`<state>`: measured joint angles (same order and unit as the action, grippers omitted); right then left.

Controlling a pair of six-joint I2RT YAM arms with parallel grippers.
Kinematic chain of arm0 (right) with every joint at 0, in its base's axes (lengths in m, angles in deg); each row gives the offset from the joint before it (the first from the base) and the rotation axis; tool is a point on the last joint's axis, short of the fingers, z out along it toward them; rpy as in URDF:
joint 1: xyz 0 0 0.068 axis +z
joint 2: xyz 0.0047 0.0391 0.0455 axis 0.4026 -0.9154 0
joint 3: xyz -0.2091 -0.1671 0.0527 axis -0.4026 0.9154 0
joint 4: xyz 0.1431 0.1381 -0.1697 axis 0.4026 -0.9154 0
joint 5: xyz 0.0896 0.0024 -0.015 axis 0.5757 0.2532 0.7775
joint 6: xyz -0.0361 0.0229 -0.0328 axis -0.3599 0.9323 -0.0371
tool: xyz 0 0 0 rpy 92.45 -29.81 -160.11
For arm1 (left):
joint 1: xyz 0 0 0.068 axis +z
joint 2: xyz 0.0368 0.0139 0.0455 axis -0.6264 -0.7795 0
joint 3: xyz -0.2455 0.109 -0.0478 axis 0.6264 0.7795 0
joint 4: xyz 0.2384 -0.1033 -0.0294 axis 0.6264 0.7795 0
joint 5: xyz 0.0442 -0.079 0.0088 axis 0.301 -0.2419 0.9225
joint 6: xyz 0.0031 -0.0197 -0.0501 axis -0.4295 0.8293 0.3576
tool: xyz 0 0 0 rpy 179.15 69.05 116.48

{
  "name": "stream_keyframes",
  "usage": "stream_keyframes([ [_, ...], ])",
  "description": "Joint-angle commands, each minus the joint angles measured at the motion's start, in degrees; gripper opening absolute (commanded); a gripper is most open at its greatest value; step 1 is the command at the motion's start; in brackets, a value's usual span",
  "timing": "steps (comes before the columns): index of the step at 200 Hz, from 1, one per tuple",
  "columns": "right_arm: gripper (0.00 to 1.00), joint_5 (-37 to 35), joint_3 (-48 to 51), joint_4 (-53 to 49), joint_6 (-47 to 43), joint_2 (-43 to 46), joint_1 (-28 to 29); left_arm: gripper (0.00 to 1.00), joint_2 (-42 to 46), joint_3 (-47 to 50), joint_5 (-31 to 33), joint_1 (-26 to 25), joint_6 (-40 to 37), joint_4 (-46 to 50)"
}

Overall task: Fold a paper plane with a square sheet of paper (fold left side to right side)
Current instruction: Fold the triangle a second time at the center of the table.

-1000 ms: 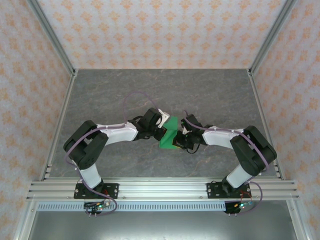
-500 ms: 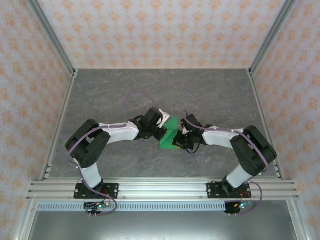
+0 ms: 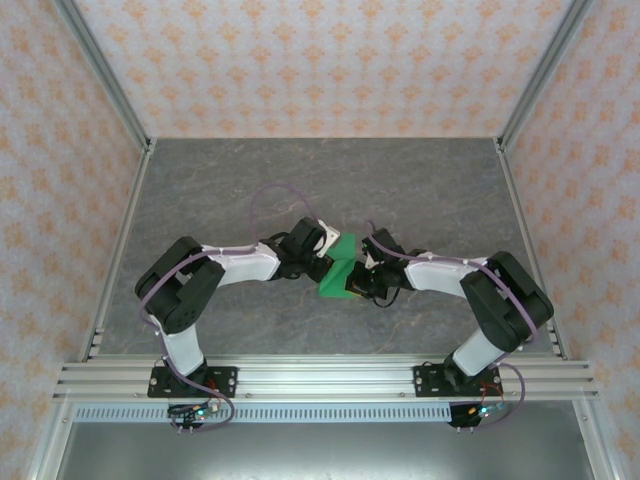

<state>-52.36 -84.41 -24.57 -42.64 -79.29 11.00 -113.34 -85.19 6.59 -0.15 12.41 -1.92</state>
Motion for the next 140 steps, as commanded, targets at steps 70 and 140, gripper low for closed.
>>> stream_keyframes([
  [70,0.11,-2.44,0.35,-3.81,-0.91,0.0,0.37,0.0,-1.28,-0.66,3.04,0.53,-0.75,0.36],
  [140,0.11,0.14,1.95,1.85,1.21,2.1,0.17,0.0,-1.85,-0.26,0.19,0.52,-0.9,-0.36],
])
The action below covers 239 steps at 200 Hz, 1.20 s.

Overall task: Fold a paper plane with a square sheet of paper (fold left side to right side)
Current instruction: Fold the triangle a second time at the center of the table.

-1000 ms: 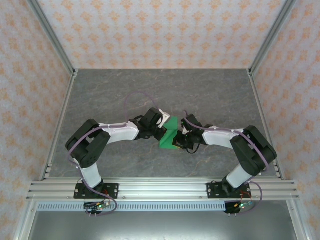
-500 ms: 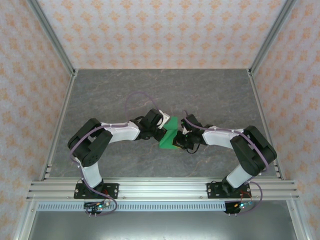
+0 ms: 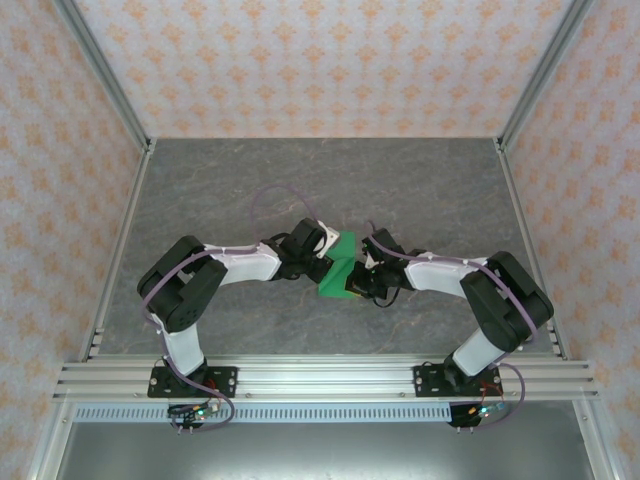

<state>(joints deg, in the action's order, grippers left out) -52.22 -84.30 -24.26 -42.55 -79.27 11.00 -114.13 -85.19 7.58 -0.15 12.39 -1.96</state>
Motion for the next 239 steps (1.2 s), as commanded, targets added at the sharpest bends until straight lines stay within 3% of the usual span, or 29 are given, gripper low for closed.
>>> stream_keyframes([
  [1,0.11,0.08,1.91,1.73,1.2,2.22,0.16,0.0,-1.15,-0.22,-0.79,0.52,-0.84,-0.3],
  [41,0.12,3.15,4.88,10.42,5.4,8.09,-3.43,0.0,-1.42,-0.21,-1.54,0.53,-1.09,-0.3],
  [74,0.12,5.51,3.9,18.39,9.22,6.09,-4.9,0.0,-1.45,-0.11,-1.93,0.54,-1.22,-0.3],
  [143,0.12,6.38,-2.25,21.68,10.33,-2.71,-4.77,0.0,-1.42,-0.13,-2.08,0.53,-1.33,-0.08],
  [239,0.11,5.54,-4.44,19.58,9.21,-8.04,-3.26,0.0,-1.42,-0.28,-2.19,0.53,-1.33,-0.01],
])
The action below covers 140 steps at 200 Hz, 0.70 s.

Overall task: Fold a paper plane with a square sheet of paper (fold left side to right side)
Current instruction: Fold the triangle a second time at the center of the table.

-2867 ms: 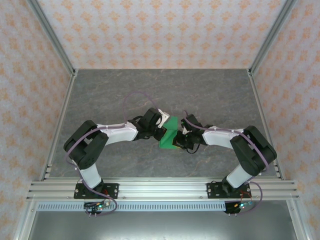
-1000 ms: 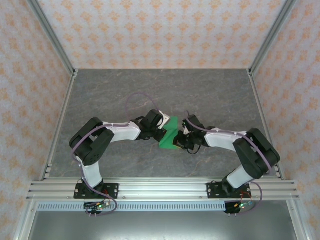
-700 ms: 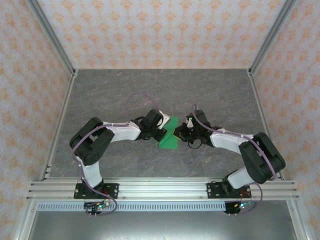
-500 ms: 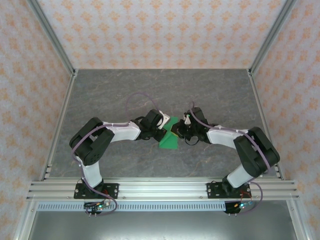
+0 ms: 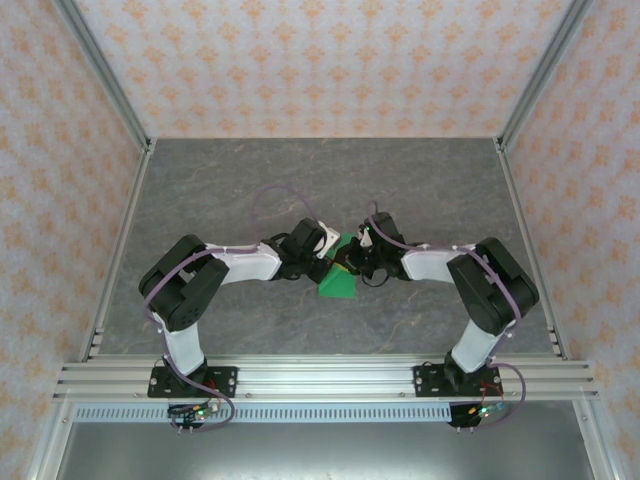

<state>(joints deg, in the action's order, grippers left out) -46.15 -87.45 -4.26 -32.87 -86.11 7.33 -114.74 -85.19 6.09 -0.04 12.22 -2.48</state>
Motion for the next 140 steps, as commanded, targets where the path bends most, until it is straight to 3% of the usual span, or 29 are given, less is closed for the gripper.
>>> stream_keyframes([
  [1,0.11,-0.55,-1.29,-0.51,-0.49,-1.22,0.4,0.0,-0.85,-0.32,-0.71,0.42,-1.16,0.5],
  [140,0.11,-3.86,-0.07,-6.31,-4.61,-1.63,0.43,0.0,-0.97,-0.38,-0.75,0.42,-1.16,0.5],
])
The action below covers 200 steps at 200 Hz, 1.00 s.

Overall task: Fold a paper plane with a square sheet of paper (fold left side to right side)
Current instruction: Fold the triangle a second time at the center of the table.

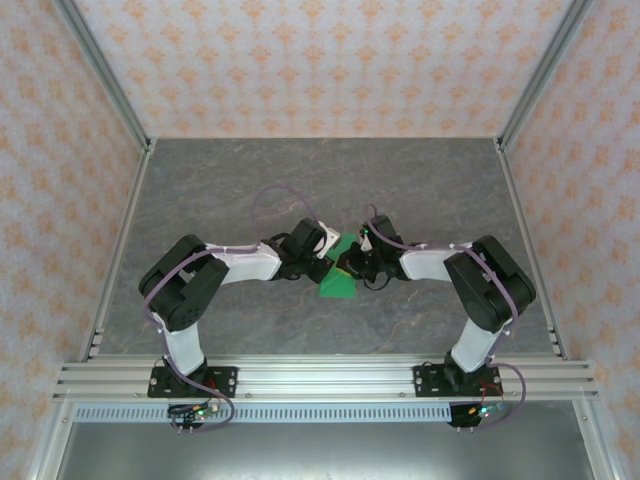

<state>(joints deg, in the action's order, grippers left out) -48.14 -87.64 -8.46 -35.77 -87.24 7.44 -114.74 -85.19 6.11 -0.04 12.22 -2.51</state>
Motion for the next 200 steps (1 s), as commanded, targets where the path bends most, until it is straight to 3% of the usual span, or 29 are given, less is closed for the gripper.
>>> stream_keyframes([
  [1,0.11,-1.89,0.13,-2.12,-1.71,-0.48,0.3,0.0,-0.98,-0.37,-0.75,0.42,-1.16,0.52],
  [112,0.11,-5.41,0.22,-8.21,-2.95,-0.98,0.37,0.0,1.52,-0.48,-1.79,0.42,0.78,-0.34],
  [176,0.11,-5.52,0.49,-8.1,-2.86,-1.34,0.39,0.3,11.35,2.27,1.49,0.74,4.09,0.84],
  [200,0.11,-5.52,0.4,-7.9,-2.74,-1.26,0.37,0.32,15.49,5.07,-0.41,1.04,6.67,1.16],
])
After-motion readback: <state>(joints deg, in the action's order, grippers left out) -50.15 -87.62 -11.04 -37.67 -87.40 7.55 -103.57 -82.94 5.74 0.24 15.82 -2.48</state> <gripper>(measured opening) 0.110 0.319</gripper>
